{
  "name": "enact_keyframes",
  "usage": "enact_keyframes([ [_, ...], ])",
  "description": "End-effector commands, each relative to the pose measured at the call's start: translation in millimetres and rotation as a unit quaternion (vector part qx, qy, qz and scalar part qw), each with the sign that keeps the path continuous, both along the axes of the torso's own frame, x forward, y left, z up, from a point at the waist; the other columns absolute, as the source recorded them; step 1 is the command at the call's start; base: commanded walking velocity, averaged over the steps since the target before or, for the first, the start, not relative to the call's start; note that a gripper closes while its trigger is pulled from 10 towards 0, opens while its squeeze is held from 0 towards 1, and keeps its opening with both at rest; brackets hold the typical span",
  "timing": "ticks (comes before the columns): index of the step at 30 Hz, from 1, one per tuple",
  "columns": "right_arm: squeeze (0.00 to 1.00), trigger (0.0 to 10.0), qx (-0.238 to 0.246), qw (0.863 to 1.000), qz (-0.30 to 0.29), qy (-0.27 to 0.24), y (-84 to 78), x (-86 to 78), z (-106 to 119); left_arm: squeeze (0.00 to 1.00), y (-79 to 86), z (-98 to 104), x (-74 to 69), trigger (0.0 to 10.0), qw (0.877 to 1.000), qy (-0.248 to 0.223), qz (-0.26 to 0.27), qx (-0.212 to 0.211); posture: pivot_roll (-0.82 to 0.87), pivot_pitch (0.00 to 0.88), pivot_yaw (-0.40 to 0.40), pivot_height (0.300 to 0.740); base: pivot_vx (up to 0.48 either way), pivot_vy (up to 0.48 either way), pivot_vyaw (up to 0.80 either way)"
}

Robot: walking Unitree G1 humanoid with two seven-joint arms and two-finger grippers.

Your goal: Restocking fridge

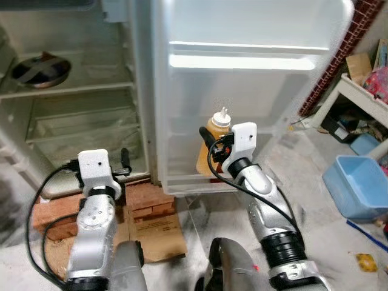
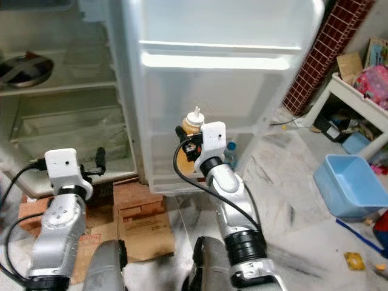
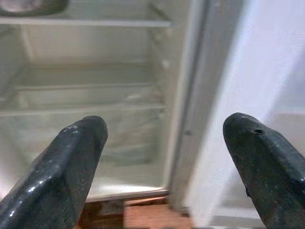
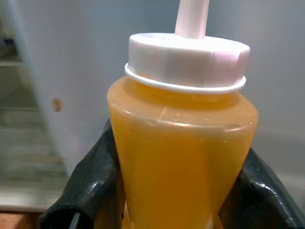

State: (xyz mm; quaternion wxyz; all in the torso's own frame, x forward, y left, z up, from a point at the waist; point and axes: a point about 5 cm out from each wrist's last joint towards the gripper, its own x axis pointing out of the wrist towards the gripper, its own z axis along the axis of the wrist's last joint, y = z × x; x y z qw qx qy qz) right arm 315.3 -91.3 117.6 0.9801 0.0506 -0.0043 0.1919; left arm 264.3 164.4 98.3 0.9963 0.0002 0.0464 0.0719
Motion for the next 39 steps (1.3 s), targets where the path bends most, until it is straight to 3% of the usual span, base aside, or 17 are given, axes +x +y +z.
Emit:
enact_keyframes([
  [1,0.0,10.0,0.005,1.0,0.01,-0.012,7.9,1.0,5,0.0,6.5,2,-1.4,10.0,1.0,-0.002,0.011,0.002,0.11,0.001,-0.099,0.61,0.0,0.0,0.0],
  [2,0.0,10.0,0.005,1.0,0.012,-0.012,8.7,0.5,5,0.0,6.7,5,-2.0,10.0,0.999,-0.02,0.016,-0.03,0.11,0.003,-0.1,0.61,0.0,0.0,0.0],
  [11,0.0,10.0,0.01,1.0,0.025,-0.009,10.5,-1.6,4,0.0,9.3,3,-3.0,10.0,1.0,-0.007,0.027,-0.012,0.11,0.009,-0.1,0.61,0.0,0.0,0.0],
  [24,0.0,10.0,0.009,0.999,0.033,-0.007,12.8,-3.3,2,0.0,13.2,6,-2.2,10.0,0.999,-0.01,0.05,-0.014,0.1,0.014,-0.104,0.528,0.0,0.0,0.0],
  [31,0.0,10.0,0.01,0.999,0.039,-0.006,14.0,-3.1,2,0.0,17.4,11,-2.3,10.0,0.998,-0.022,0.06,-0.008,0.1,0.014,-0.104,0.528,0.0,0.0,0.0],
  [39,0.0,10.0,0.01,0.997,0.07,-0.008,20.2,-6.0,2,0.0,16.9,11,-1.2,10.0,0.998,-0.021,0.06,-0.017,0.1,0.011,-0.106,0.528,0.352,0.0,0.0],
])
